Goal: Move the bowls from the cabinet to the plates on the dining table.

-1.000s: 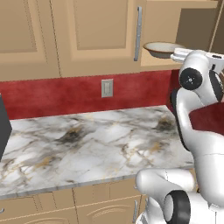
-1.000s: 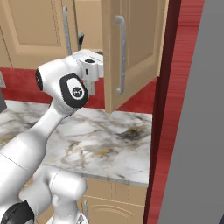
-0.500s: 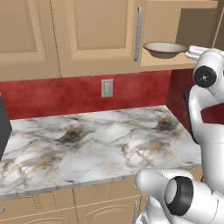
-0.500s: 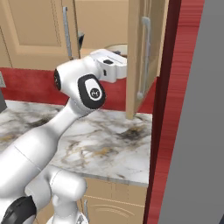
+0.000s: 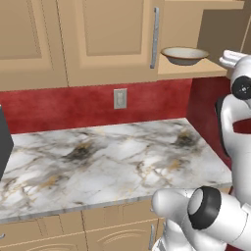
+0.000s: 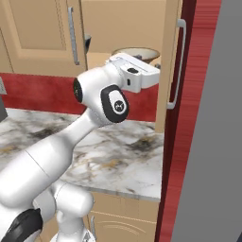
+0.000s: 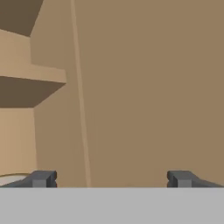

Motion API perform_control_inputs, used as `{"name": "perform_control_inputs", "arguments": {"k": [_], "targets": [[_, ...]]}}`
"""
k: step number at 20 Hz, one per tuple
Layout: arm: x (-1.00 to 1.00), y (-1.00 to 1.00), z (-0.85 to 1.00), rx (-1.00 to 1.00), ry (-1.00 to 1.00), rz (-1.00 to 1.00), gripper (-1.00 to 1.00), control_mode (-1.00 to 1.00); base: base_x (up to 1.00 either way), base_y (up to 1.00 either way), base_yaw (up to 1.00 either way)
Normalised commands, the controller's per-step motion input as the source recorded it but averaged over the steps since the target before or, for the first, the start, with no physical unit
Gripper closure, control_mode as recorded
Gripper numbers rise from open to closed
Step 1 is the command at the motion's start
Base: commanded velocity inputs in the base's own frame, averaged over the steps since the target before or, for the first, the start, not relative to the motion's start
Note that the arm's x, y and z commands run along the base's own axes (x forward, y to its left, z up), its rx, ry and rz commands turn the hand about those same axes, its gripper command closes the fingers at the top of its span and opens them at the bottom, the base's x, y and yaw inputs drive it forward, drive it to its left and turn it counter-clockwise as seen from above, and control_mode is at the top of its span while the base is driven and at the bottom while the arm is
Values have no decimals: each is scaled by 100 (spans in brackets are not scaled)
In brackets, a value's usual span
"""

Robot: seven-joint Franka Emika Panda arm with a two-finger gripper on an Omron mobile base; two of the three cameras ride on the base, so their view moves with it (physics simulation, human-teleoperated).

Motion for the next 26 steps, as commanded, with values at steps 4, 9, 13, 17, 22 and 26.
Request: {"name": "perform_control_inputs", "arguments": {"k": [4, 9, 13, 17, 22, 26], "targets": [[-6, -31, -3, 2, -2, 4, -100, -100, 0, 0, 0], [-32, 39, 0, -3, -6, 1, -100, -100, 0, 0, 0], [-19, 45, 6, -5, 1, 12, -100, -100, 0, 0, 0], [-14, 36, 14, -5, 5, 15, -100, -100, 0, 0, 0], [-5, 32, 27, -2, 12, 15, -100, -100, 0, 0, 0], [-1, 27, 24, 4, 16, 13, -100, -100, 0, 0, 0]]}}
